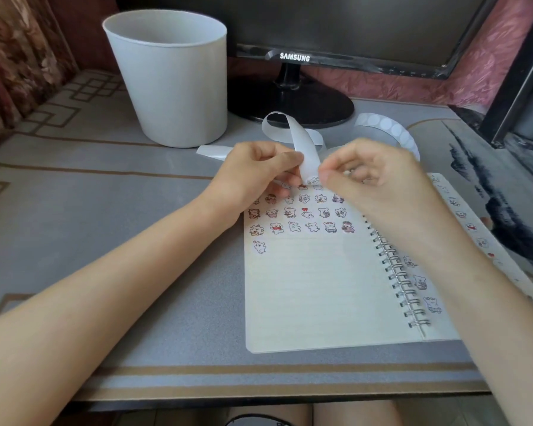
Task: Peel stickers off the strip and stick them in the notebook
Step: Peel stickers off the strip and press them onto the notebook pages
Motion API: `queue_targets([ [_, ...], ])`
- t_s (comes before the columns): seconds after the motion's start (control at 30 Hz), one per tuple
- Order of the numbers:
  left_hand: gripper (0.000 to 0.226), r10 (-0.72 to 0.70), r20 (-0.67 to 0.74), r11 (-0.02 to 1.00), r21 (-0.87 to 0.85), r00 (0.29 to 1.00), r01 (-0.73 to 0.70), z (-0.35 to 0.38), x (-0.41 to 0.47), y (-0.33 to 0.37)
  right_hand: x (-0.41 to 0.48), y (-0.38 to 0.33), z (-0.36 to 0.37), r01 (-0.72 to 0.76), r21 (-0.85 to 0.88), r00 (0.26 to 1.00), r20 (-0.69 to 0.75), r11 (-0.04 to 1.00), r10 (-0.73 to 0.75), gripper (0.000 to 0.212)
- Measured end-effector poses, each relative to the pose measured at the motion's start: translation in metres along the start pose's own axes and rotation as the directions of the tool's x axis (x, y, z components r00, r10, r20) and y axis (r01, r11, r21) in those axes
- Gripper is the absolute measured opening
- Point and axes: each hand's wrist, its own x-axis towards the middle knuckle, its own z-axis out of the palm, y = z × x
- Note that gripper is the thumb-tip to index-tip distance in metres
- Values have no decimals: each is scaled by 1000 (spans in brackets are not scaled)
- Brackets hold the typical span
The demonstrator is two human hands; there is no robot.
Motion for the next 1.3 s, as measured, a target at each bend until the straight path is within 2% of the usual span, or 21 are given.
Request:
queue_targets([
  [0.1, 14, 2, 2, 1000, 6, 1000, -2, 0, 0, 0, 11, 7, -10, 35, -97, 997, -63, 995, -41, 6],
  [0.2, 17, 6, -1, 1000, 10, 1000, -6, 0, 1, -1, 18, 13, -6, 46, -146, 997, -57, 988, -55, 9],
  [0.33, 14, 19, -2, 1000, 16, 1000, -19, 0, 1, -1, 20, 21, 2, 35, -78, 999, -14, 996, -36, 14],
  [0.43, 14, 22, -5, 1000, -1, 1000, -22, 0, 1, -1, 20, 23, 3, 39, -3, 998, -51, 999, -40, 19],
  [0.53, 23, 23, 13, 1000, -10, 1000, -23, 1, 1, 1, 19, 24, 3, 66, 46, 993, -103, 997, -61, 20],
  [0.67, 24, 28, 52, 997, 71, 998, -32, 0, -1, 1, 19, 23, 4, 88, 91, 987, -141, 992, -75, 14],
  [0.8, 12, 43, 61, 993, 108, 997, -49, 0, -1, -1, 18, 24, 5, 93, 33, 989, -121, 995, -88, 10],
  [1.3, 14, 71, 76, 987, 140, 995, -81, 1, -1, -2, 17, 25, 6, 98, -154, 984, -135, 983, -120, 5],
])
